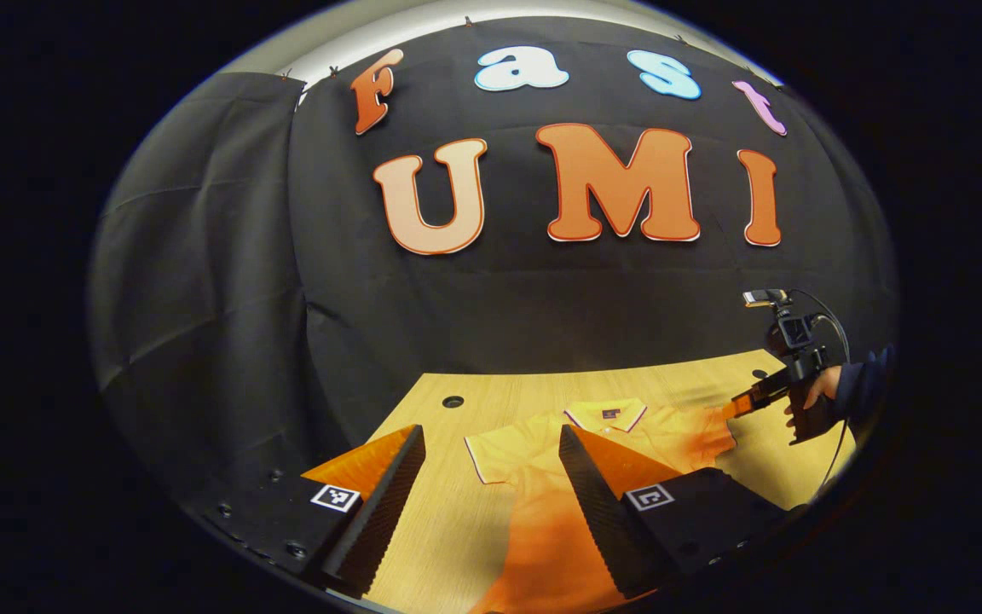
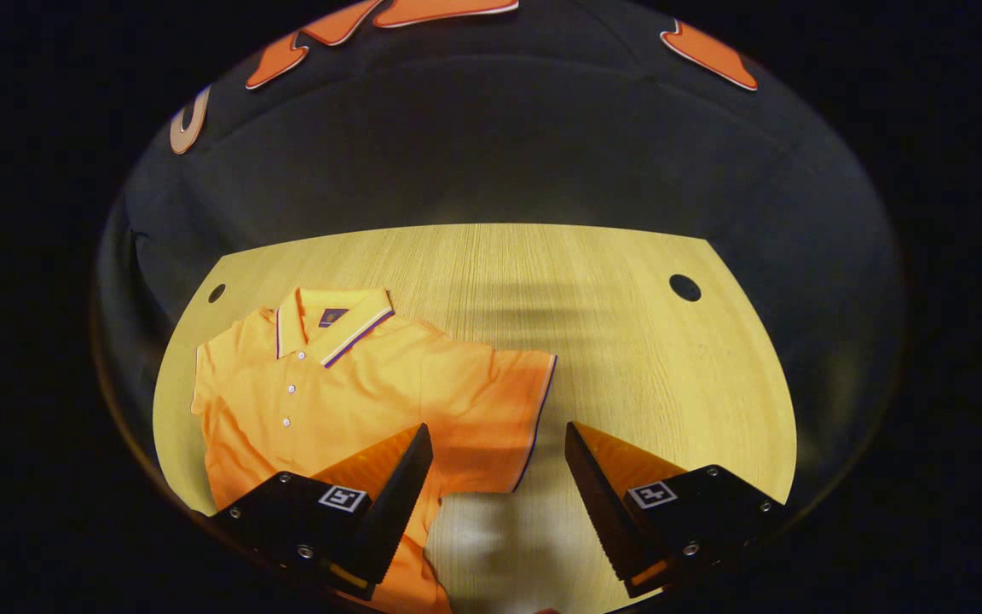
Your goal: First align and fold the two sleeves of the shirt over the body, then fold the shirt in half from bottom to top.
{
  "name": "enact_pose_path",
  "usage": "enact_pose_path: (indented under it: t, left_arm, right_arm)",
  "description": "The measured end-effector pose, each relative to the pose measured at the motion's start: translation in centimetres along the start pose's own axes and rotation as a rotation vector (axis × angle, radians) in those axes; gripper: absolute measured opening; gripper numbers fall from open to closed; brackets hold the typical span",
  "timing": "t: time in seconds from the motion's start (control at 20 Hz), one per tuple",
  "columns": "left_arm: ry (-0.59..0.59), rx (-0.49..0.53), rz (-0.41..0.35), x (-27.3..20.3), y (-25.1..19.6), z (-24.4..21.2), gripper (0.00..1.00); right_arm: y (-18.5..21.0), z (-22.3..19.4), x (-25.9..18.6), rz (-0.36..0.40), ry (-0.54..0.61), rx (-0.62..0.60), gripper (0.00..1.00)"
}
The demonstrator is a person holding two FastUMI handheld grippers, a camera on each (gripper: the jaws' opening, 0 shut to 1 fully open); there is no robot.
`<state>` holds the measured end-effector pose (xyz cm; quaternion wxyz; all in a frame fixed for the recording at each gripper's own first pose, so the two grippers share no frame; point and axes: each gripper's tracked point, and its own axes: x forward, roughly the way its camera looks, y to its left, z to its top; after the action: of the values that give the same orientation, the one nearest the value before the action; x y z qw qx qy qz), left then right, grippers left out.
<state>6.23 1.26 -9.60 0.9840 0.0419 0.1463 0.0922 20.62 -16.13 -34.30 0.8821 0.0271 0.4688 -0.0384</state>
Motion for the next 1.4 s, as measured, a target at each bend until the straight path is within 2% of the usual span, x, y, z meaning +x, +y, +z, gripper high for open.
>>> enact_pose_path:
  t: [0.35, 0.55, 0.7, 0.8, 0.9, 0.95, 1.05, 1.1, 1.2, 1.3, 1.35, 1.4]
  left_arm:
    - [0.060, 0.008, 0.009, -0.3, -0.6, -1.1, 0.98]
    - [0.083, -0.004, 0.029, -0.3, -0.4, -1.5, 0.98]
    - [0.090, -0.008, 0.047, -0.3, -0.2, -2.1, 0.98]
    - [0.098, -0.014, 0.061, -0.3, -0.1, -2.2, 0.98]
    - [0.104, -0.020, 0.068, -0.4, -0.2, -2.1, 0.98]
    - [0.107, -0.020, 0.070, -0.3, -0.2, -2.3, 0.98]
    - [0.113, -0.018, 0.067, -0.4, -0.2, -2.5, 0.98]
    - [0.113, -0.019, 0.062, -0.4, -0.2, -2.4, 0.98]
    - [0.114, -0.019, 0.054, -0.6, -0.3, -2.2, 0.97]
    - [0.115, -0.014, 0.049, -0.7, -0.4, -2.2, 0.98]
    - [0.116, -0.012, 0.049, -0.6, -0.4, -2.2, 0.98]
    - [0.118, -0.013, 0.051, -0.6, -0.3, -2.3, 0.98]
  right_arm:
    - [-1.1, -1.3, 4.6, 0.034, 0.182, -0.002, 0.89]
    - [-1.7, -1.7, 6.5, 0.027, 0.261, 0.008, 0.83]
    - [-1.7, -2.7, 7.5, 0.029, 0.326, 0.034, 0.82]
    - [-2.0, -2.6, 8.1, 0.008, 0.335, 0.002, 0.82]
    - [-2.0, -2.5, 8.0, -0.009, 0.366, -0.008, 0.70]
    - [-1.7, -2.4, 7.9, -0.005, 0.369, -0.011, 0.69]
    - [-1.6, -2.2, 8.1, 0.005, 0.359, -0.025, 0.58]
    - [-1.6, -2.0, 8.2, 0.008, 0.358, -0.007, 0.40]
    - [-1.6, -2.0, 8.2, 0.027, 0.372, 0.022, 0.19]
    - [-1.0, -1.7, 7.4, 0.057, 0.393, 0.072, 0.18]
    - [-0.5, -1.7, 7.9, 0.070, 0.378, 0.075, 0.08]
    - [0.0, -1.5, 7.5, 0.094, 0.375, 0.060, 0.03]
